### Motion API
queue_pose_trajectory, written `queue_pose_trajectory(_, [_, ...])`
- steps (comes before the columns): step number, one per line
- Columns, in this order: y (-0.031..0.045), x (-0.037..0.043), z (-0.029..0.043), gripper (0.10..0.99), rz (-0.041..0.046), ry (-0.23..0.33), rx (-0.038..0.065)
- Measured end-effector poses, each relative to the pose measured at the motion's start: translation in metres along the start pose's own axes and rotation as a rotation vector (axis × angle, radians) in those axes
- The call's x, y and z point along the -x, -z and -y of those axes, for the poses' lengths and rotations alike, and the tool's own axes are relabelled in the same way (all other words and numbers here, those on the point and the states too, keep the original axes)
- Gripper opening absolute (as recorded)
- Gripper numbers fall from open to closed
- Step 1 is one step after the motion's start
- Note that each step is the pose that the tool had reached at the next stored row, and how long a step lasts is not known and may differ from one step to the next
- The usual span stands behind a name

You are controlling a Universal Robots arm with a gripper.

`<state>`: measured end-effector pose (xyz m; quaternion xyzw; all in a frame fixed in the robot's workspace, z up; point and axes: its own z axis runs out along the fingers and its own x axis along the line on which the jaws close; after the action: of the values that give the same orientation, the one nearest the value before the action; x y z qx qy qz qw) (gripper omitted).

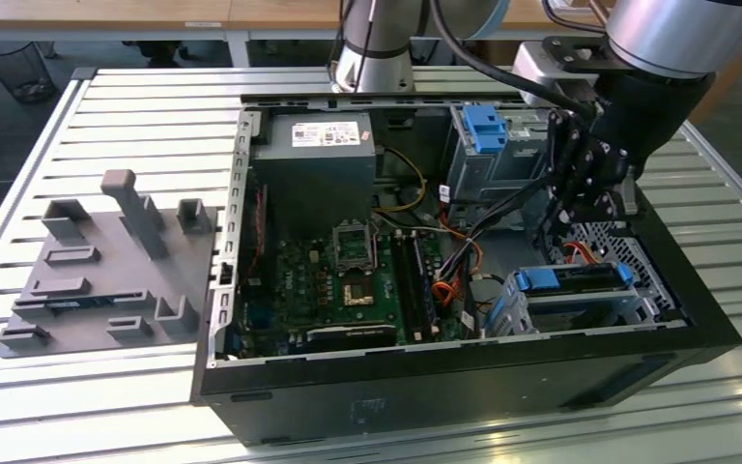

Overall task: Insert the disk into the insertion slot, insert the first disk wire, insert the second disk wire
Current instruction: 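Insert the second disk wire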

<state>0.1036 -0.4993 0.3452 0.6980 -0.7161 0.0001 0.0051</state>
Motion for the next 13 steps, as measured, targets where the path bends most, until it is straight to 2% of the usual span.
queue_pose_trajectory(4, [0.0,0.0002,0.0017,0.149,0.0005,0.0,0.0])
queue_pose_trajectory(5, [-0.0001,-0.0001,0.002,0.149,0.007,0.0,0.0])
queue_pose_trajectory(7, [-0.0001,-0.0017,0.0021,0.149,0.0275,0.0,0.001])
queue_pose_trajectory(8, [-0.0001,-0.0025,0.0022,0.149,0.0327,0.0,0.001])
queue_pose_trajectory(13, [-0.0002,-0.0083,0.0024,0.149,0.0346,0.0,0.001])
